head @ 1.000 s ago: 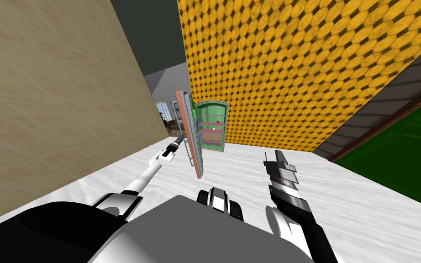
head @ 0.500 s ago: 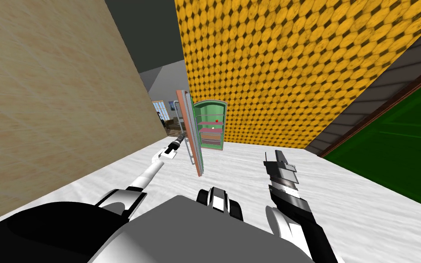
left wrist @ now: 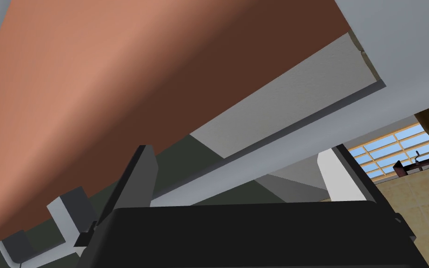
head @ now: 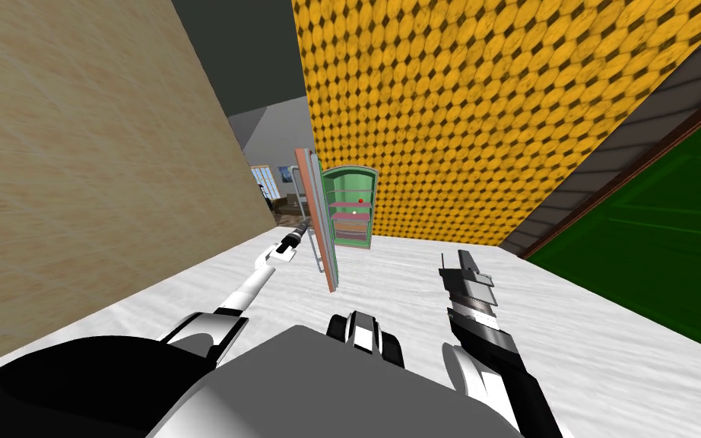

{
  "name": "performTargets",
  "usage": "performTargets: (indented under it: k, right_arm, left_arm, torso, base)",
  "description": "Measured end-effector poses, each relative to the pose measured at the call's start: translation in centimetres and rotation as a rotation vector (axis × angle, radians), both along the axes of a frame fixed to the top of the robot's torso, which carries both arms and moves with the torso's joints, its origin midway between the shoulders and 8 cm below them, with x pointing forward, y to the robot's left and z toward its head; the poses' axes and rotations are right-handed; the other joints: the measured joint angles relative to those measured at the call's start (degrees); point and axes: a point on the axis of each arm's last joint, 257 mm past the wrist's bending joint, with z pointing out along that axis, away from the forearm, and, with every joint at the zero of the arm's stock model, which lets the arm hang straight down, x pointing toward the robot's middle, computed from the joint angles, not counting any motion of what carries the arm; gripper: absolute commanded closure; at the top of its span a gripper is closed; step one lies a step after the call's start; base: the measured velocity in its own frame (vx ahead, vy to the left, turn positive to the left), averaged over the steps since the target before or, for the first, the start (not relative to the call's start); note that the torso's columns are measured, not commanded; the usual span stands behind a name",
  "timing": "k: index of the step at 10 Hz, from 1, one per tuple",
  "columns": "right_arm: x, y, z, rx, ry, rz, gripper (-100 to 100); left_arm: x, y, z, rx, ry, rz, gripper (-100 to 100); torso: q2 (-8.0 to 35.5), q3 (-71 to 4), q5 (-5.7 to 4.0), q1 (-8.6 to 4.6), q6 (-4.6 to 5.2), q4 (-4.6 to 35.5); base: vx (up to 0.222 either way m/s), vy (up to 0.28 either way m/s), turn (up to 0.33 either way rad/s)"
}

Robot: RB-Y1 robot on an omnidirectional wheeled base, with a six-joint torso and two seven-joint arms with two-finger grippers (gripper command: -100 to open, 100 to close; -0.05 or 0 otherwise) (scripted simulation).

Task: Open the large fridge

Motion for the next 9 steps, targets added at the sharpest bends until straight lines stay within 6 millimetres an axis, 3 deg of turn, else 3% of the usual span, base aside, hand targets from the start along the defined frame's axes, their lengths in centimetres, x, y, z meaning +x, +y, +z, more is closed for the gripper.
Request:
performTargets:
  k: [3,4,9]
  right_arm:
    - [0.0,0.0,0.0,0.000,0.000,0.000,0]
    - [0.0,0.0,0.0,0.000,0.000,0.000,0]
    - [0.0,0.0,0.0,0.000,0.000,0.000,0]
  left_arm:
    - [0.4,0.3,0.2,-0.002,0.015,0.015,-100]
    - [0.3,0.5,-0.2,-0.005,0.022,0.017,0]
    - [0.3,0.6,-0.8,-0.008,0.034,0.021,0]
  torso:
    - [0.0,0.0,-0.12,0.08,-0.05,0.2]
    - [0.1,0.1,0.19,0.05,-0.16,-0.2]
    - [0.3,0.3,0.76,0.49,-0.44,-0.6]
  base:
    - [-0.028,0.012,-0.009]
    - [-0.008,0.004,0.012]
    - [0.000,0.000,0.000]
